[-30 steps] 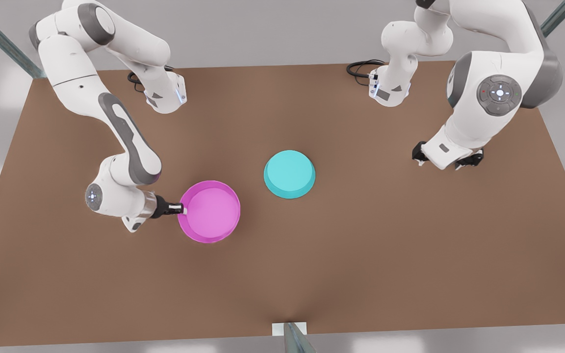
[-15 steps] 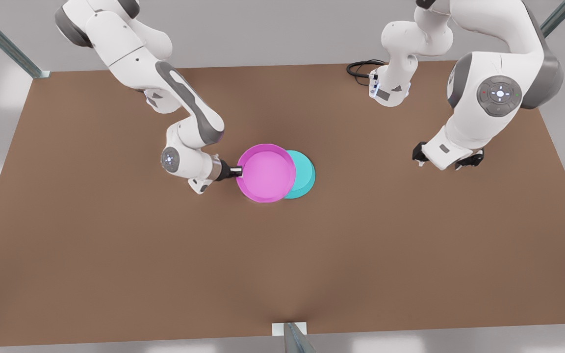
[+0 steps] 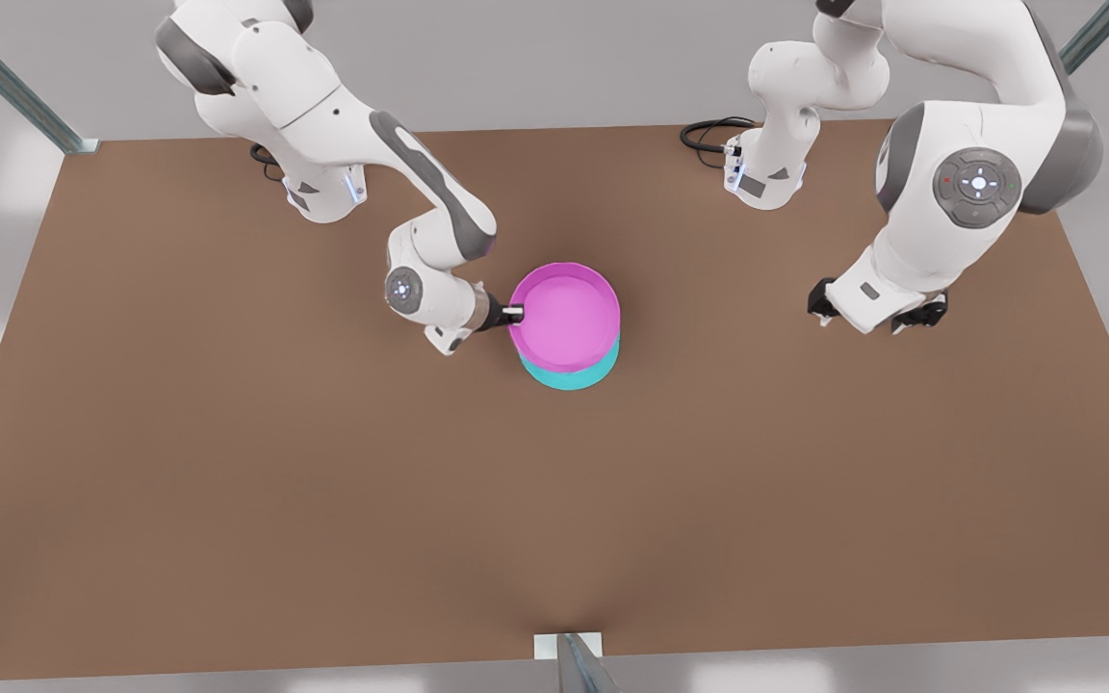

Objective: Flip the blue plate over with the left arm, and stack the pink plate on top of the blue plate with the right arm

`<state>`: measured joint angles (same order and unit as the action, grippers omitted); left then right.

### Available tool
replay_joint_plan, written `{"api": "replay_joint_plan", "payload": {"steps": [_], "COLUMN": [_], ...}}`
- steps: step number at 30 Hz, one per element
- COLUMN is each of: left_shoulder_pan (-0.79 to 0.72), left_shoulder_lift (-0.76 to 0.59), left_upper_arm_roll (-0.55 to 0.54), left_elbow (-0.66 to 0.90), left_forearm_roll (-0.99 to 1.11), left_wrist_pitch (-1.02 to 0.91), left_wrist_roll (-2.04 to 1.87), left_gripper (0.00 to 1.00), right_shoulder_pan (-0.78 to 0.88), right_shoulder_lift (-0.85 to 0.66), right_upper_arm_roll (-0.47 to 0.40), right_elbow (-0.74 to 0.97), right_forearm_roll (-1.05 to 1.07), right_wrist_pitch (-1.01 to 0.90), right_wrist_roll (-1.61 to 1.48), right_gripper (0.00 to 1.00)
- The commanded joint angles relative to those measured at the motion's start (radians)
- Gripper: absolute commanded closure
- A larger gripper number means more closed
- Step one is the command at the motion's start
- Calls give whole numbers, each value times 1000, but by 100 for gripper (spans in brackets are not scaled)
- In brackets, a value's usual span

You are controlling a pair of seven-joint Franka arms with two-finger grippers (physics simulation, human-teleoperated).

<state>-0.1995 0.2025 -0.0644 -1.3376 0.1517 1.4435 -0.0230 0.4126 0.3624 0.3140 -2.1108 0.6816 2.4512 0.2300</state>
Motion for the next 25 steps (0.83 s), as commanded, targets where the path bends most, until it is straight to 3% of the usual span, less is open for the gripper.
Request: {"api": "replay_joint_plan", "payload": {"steps": [1, 3, 4, 5, 14, 16, 20, 23, 25], "left_shoulder_pan": [0, 0, -1, -1, -6, -8, 0, -5, -8], "left_shoulder_lift": [0, 0, 0, 0, 0, 0, -8, -8, -8], "left_upper_arm_roll": [0, 0, 0, 0, 0, 0, -5, -6, -6], "left_elbow": [0, 0, 0, 0, 0, 0, 20, 23, 23], "left_forearm_roll": [0, 0, 0, 0, 2, 0, -12, -14, -9], "left_wrist_pitch": [0, 0, 0, 0, 0, -2, -15, -17, -26], "left_wrist_roll": [0, 0, 0, 0, 0, 0, 6, 5, 3], "left_gripper": [0, 0, 0, 0, 0, 0, 0, 0, 0], "right_shoulder_pan": [0, 0, -1, 0, -47, -153, -527, -735, -787], "right_shoulder_lift": [1, 15, 18, 21, -36, -149, -365, -373, -336], "right_upper_arm_roll": [-1, -1, -1, -6, -10, -24, -24, -15, -24], "right_elbow": [0, 0, 0, 0, -5, -9, 2, 77, 144], "right_forearm_roll": [-8, -10, -8, -8, -23, -95, -534, -709, -723], "right_wrist_pitch": [-1, 15, 15, 17, -3, -184, -561, -546, -505], "right_wrist_roll": [6, 3, 3, 0, -8, -9, -296, -316, -319], "right_gripper": [79, 79, 74, 0, 0, 0, 0, 0, 0]}}
